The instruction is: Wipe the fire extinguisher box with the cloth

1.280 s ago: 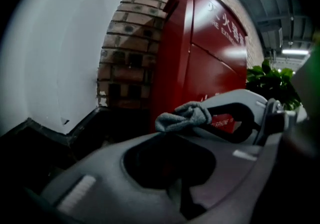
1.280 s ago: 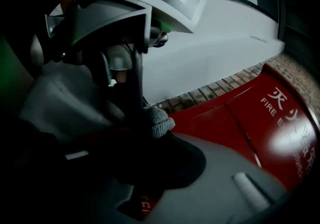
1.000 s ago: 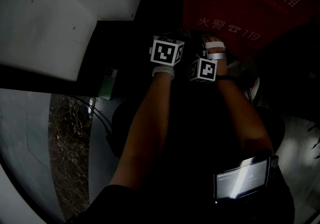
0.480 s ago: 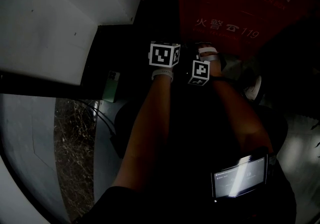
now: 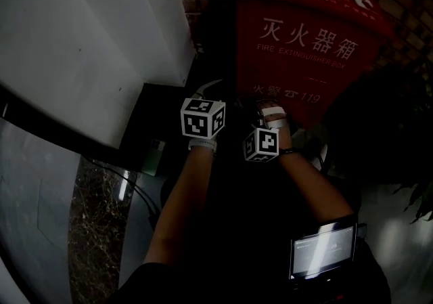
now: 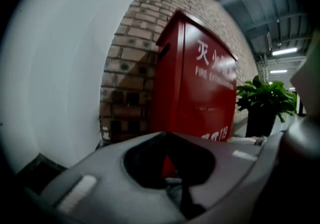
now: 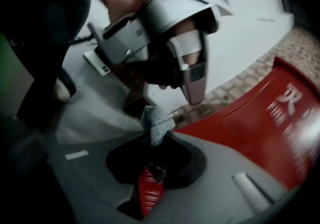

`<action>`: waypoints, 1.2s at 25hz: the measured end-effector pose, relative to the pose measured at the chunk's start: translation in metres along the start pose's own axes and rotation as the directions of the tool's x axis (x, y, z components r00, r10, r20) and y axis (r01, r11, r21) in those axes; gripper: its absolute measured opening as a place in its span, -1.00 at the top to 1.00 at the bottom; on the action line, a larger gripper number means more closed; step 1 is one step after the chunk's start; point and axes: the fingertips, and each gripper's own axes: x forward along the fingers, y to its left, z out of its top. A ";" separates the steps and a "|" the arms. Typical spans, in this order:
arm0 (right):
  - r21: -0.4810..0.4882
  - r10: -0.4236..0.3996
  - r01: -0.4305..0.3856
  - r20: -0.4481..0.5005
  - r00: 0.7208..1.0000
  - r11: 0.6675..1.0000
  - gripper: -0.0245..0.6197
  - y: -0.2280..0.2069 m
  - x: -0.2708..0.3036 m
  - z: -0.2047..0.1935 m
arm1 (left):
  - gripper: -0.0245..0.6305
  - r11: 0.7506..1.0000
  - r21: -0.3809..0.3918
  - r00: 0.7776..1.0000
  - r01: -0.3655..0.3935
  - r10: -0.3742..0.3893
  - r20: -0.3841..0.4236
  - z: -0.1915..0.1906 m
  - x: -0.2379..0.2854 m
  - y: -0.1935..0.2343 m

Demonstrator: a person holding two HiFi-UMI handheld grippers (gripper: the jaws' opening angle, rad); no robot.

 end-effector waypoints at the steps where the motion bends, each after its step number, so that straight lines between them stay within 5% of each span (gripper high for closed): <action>1: -0.010 -0.020 0.020 0.003 1.000 1.000 0.77 -0.025 -0.011 0.008 | 0.92 1.000 0.009 0.999 0.011 -0.012 0.035 0.022 -0.005 -0.004; 11: -0.127 0.007 -0.005 0.017 1.000 0.992 0.77 -0.222 -0.135 0.088 | 0.92 0.969 0.236 0.970 0.076 -0.127 0.208 0.203 -0.065 -0.062; 16: 0.007 0.094 -0.094 0.044 0.995 0.996 0.78 -0.304 -0.168 0.115 | 0.92 0.943 0.327 0.952 0.057 -0.150 0.268 0.271 -0.088 -0.074; 22: 0.109 0.096 -0.096 -0.002 0.995 0.989 0.78 -0.390 -0.143 0.111 | 0.92 0.924 0.382 0.949 0.014 -0.133 0.287 0.318 -0.092 -0.066; 30: -0.010 0.073 -0.077 -0.195 0.978 0.997 0.78 -0.434 -0.058 0.075 | 0.92 0.915 0.404 0.968 -0.020 -0.084 0.238 0.341 -0.058 -0.033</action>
